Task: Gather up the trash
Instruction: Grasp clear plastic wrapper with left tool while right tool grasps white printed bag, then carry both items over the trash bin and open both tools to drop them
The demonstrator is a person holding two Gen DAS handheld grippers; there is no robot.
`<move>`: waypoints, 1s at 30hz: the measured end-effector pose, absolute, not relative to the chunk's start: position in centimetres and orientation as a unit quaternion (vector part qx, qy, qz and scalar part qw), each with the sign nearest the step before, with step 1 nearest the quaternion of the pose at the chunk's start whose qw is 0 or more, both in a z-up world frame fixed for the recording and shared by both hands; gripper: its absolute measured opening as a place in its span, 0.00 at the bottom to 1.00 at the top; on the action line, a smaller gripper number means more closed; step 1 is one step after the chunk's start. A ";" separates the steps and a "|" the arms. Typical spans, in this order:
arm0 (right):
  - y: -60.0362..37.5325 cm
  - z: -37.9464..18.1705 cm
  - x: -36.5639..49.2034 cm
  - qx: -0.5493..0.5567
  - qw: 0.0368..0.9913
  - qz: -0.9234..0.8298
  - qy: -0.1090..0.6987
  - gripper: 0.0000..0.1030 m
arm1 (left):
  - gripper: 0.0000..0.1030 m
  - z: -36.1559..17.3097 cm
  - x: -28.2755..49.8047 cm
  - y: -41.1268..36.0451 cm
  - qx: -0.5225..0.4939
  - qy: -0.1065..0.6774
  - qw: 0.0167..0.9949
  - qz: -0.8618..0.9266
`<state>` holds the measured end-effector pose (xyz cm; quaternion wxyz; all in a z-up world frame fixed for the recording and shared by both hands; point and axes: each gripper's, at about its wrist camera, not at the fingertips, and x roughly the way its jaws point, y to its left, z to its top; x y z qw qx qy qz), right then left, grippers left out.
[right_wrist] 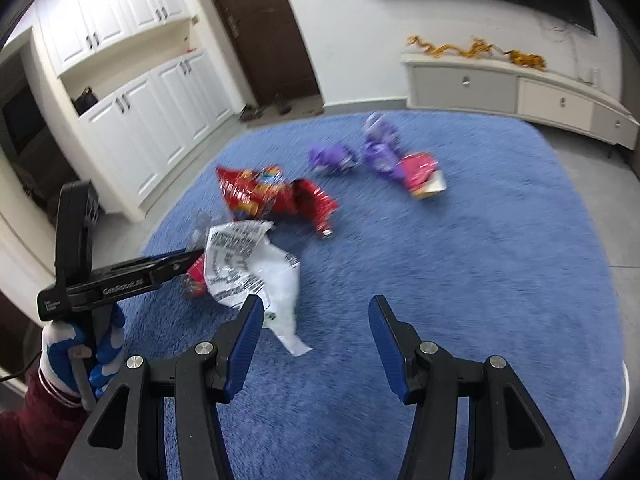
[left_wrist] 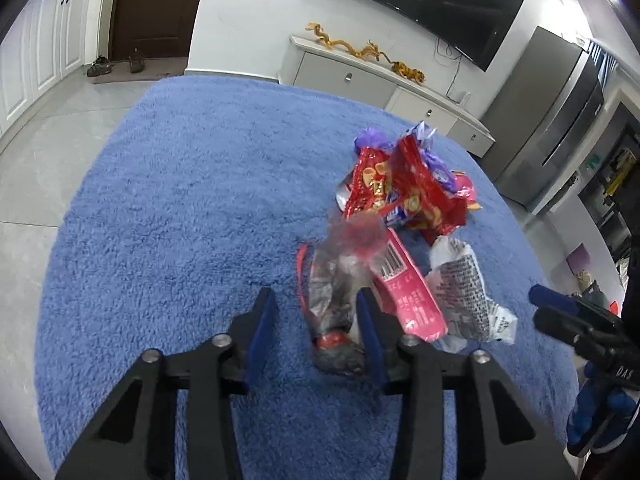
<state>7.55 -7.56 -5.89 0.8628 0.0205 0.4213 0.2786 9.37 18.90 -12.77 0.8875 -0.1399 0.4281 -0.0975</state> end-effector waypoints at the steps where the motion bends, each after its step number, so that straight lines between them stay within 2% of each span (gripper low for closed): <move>1: -7.1 -6.1 7.7 0.017 0.860 0.284 0.424 0.51 | 0.35 -12.9 9.4 19.0 -0.144 0.425 0.888 -0.099; 6: -4.5 -7.1 8.1 -0.002 0.846 0.308 0.435 0.51 | 0.33 -13.2 9.0 19.9 -0.179 0.413 0.886 -0.114; 11: -2.6 -7.9 8.9 -0.004 0.835 0.332 0.438 0.51 | 0.21 -13.6 8.9 20.5 -0.195 0.409 0.883 -0.123; 16: -1.9 -8.0 9.4 0.001 0.832 0.343 0.436 0.51 | 0.18 -13.3 8.5 20.3 -0.185 0.405 0.887 -0.125; 21: -2.2 -8.2 9.3 0.006 0.829 0.349 0.438 0.28 | 0.16 -12.7 8.1 20.3 -0.190 0.396 0.891 -0.118; 30: -5.5 -7.2 7.5 0.027 0.839 0.339 0.424 0.22 | 0.12 -10.8 5.4 20.5 -0.194 0.374 0.900 -0.112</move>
